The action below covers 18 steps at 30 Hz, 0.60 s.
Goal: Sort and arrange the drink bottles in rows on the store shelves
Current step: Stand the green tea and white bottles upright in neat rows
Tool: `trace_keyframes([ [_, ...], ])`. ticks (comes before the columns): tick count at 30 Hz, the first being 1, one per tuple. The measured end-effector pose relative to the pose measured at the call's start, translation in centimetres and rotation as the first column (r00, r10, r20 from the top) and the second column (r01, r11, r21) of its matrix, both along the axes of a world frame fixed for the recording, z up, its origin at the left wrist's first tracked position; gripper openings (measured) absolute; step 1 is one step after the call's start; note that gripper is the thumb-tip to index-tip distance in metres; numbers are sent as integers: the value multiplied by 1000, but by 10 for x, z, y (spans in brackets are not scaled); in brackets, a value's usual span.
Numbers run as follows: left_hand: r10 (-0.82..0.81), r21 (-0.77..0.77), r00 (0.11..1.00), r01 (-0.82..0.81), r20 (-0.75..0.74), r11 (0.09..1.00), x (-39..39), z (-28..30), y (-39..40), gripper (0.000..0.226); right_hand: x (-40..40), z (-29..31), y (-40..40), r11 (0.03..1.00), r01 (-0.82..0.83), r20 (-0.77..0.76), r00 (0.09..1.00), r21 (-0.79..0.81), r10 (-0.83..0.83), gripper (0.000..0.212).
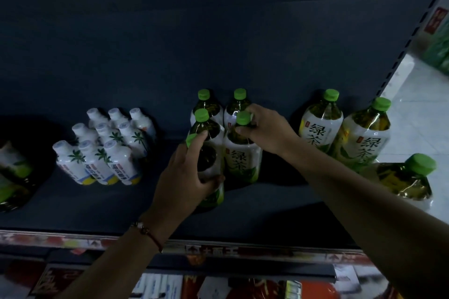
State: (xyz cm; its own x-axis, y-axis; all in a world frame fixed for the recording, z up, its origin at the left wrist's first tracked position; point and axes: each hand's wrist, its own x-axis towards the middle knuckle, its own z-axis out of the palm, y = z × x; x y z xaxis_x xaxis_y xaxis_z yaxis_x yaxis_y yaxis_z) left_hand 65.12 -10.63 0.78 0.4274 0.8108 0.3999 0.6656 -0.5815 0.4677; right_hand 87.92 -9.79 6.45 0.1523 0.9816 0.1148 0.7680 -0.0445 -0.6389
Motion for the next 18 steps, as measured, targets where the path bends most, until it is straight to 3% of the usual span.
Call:
trace_keyframes([
  [10, 0, -11, 1000, 0, 29, 1000, 1, 2, -2, 101, -16, -11, 18, 1000, -5, -162, 987, 16, 8, 26],
  [15, -11, -25, 998, 12, 58, 1000, -2, 3, -2, 101, -3, -6, -21, 997, -72, -70, 995, -14, 71, 33],
  [18, -9, -35, 997, 12, 73, 999, -3, 3, 0, 101, 21, -8, -55, 998, -35, 142, 989, 49, 27, 39],
])
